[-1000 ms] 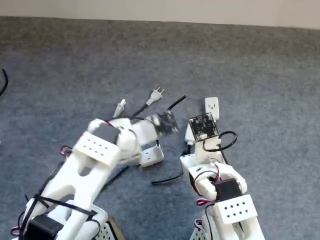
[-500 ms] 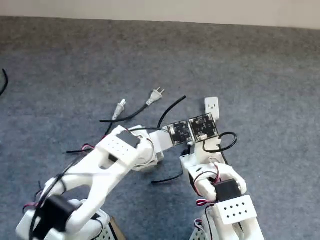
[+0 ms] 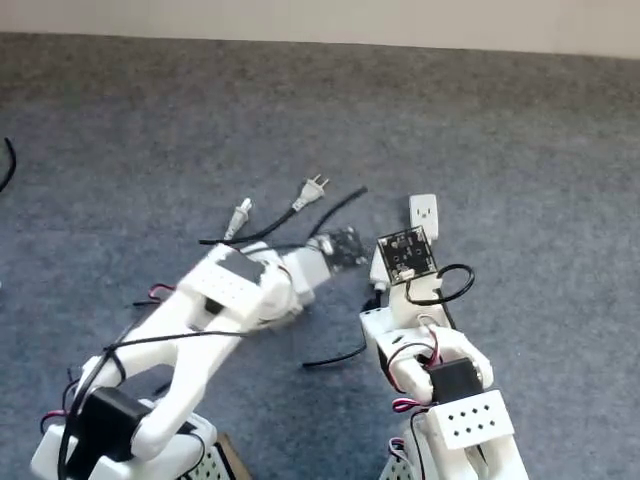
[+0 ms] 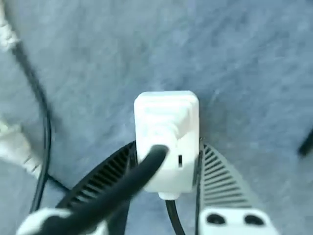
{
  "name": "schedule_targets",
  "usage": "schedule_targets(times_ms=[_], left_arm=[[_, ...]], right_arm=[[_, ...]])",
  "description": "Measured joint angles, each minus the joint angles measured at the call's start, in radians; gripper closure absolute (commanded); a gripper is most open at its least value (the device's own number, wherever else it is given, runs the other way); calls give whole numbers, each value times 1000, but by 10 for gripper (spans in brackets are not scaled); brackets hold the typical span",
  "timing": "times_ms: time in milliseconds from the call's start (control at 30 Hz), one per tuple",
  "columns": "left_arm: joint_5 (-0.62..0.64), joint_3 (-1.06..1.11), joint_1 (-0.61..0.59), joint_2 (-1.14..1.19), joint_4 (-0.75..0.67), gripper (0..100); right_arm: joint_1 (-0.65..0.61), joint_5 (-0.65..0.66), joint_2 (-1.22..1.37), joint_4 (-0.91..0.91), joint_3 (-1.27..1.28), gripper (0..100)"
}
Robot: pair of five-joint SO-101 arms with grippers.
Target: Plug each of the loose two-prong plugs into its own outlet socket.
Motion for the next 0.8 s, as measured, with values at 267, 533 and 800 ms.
schedule_targets(times_ms=[267, 533, 800], left_arm=[[-84, -285, -382, -5, 183, 997], [-173, -511, -770, 112, 198, 997], [-109, -865, -950, 563, 198, 997]], right_arm=[[0, 0, 0, -63, 66, 775], [0, 0, 0, -66, 66, 775], [0, 0, 0, -66, 66, 775]])
